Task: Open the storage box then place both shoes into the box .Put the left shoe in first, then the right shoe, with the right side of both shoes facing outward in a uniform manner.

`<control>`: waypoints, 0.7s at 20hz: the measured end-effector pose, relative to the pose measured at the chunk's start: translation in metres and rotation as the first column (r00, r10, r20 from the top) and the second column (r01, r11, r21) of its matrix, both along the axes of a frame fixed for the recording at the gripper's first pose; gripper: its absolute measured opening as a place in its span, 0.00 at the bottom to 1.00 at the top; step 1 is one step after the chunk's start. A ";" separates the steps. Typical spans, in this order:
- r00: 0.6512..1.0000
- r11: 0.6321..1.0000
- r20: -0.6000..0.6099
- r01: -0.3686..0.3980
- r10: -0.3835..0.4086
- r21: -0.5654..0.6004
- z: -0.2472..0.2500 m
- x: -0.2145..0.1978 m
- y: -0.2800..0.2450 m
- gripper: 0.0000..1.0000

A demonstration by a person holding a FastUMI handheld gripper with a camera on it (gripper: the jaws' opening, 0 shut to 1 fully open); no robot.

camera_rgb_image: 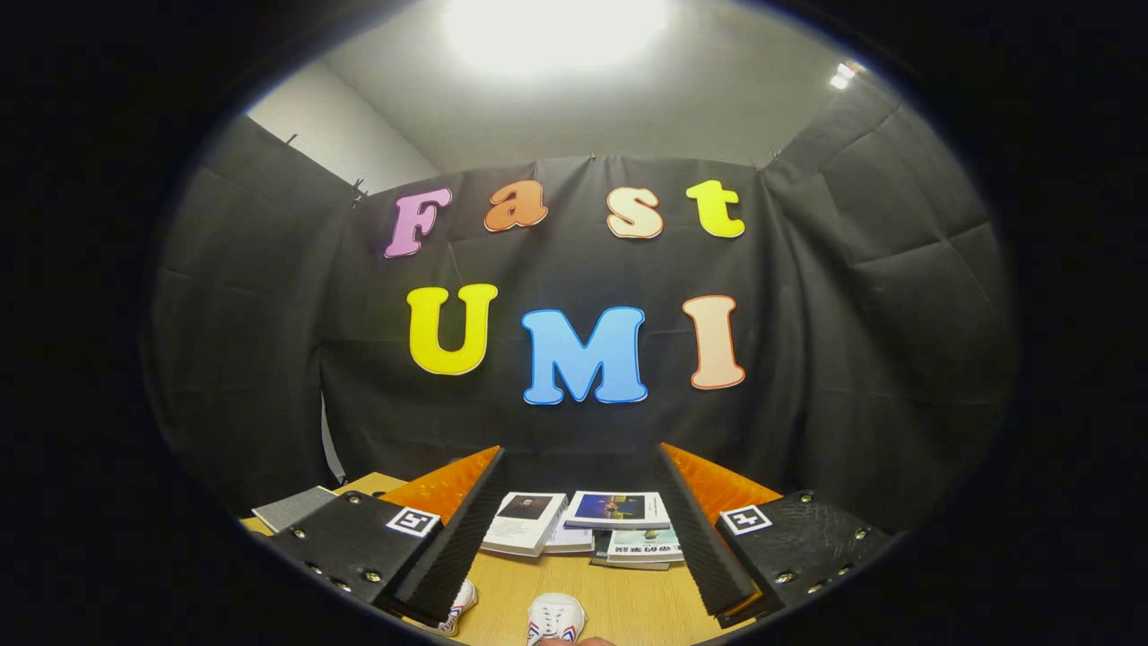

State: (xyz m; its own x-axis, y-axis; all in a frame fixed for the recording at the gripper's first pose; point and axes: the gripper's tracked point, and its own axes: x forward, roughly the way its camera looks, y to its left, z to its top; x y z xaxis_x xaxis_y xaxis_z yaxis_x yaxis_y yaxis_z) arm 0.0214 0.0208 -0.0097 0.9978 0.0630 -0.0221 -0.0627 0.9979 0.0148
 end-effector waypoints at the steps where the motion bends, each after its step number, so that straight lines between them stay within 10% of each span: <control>1: 1.000 1.000 -0.011 -0.003 0.003 0.016 -0.002 0.001 0.001 0.98; 14: 0.923 0.928 -0.180 -0.298 0.340 0.225 -0.058 0.036 0.106 0.98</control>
